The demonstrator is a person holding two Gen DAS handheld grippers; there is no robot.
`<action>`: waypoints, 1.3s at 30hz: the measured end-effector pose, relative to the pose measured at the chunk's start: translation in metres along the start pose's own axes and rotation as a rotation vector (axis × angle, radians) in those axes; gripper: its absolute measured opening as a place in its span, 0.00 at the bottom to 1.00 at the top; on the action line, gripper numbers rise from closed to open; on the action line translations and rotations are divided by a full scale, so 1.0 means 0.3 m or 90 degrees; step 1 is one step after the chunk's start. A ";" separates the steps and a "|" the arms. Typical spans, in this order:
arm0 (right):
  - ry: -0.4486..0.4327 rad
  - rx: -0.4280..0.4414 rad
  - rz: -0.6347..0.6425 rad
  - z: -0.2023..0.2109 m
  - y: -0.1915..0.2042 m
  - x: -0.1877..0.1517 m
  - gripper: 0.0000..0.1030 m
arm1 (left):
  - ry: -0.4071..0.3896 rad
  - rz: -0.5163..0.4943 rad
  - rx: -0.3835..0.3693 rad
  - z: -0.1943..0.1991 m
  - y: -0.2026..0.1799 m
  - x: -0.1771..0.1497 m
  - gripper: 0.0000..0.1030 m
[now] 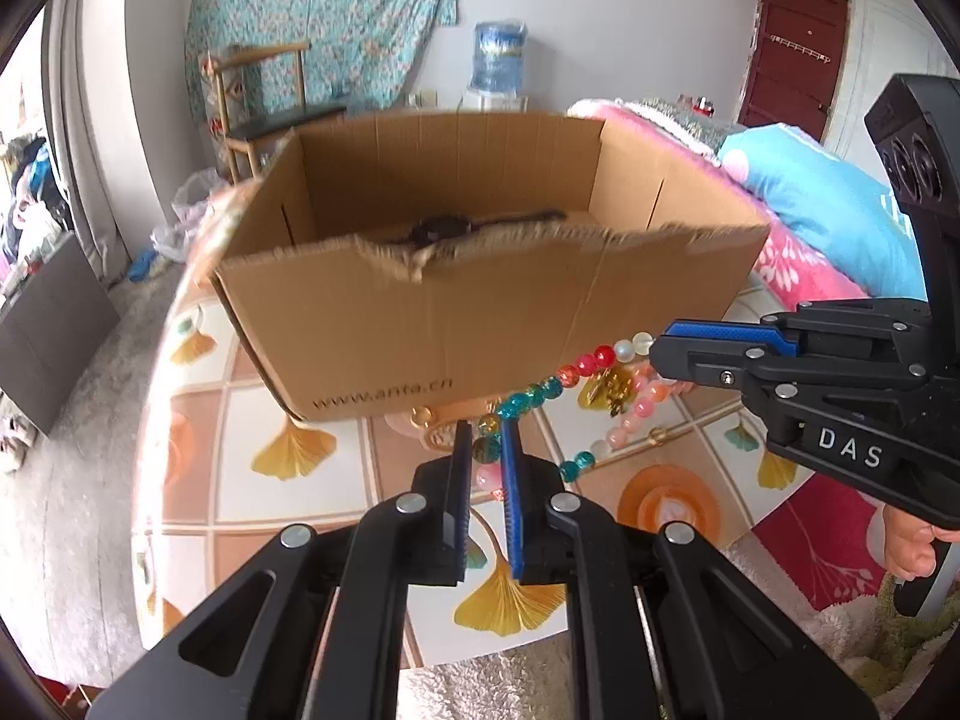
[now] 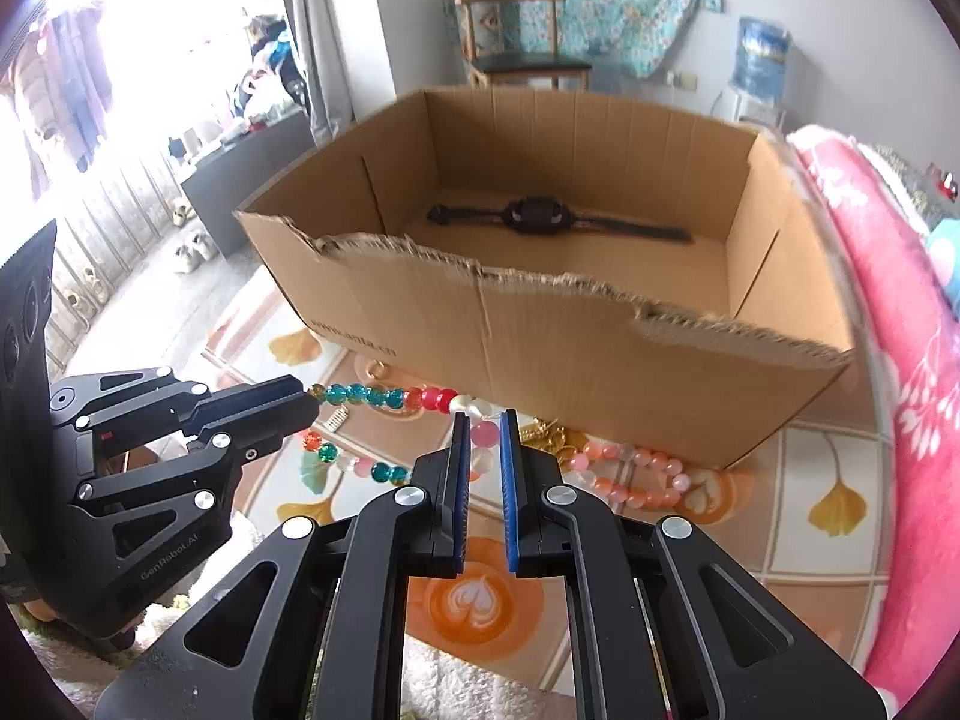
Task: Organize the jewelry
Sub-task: 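Lift the bracelet with both tools into the box and open them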
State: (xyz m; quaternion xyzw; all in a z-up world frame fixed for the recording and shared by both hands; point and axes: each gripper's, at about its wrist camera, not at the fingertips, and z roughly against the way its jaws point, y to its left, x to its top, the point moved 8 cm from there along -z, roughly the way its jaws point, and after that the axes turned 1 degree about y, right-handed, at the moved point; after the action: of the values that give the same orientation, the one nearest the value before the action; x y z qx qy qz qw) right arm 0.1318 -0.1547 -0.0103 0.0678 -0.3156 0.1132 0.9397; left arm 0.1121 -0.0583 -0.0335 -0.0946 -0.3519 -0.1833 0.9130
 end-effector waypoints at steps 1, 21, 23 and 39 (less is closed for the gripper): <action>-0.007 0.001 0.002 0.015 -0.001 0.001 0.07 | -0.012 -0.003 0.003 0.025 -0.001 0.012 0.09; -0.088 0.095 0.053 0.093 -0.045 0.436 0.07 | -0.141 -0.123 0.025 0.141 0.056 0.471 0.09; -0.037 0.121 0.045 0.009 -0.047 0.464 0.07 | -0.103 -0.132 0.029 0.057 0.096 0.490 0.09; 0.344 0.235 -0.030 -0.547 -0.045 0.400 0.12 | 0.170 -0.130 0.025 -0.388 0.272 0.427 0.10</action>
State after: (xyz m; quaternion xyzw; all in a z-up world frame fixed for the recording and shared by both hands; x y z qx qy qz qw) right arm 0.3231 -0.1149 -0.0681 0.2122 -0.0276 0.1608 0.9635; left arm 0.3033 -0.0530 -0.0359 -0.0156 -0.2384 -0.2792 0.9300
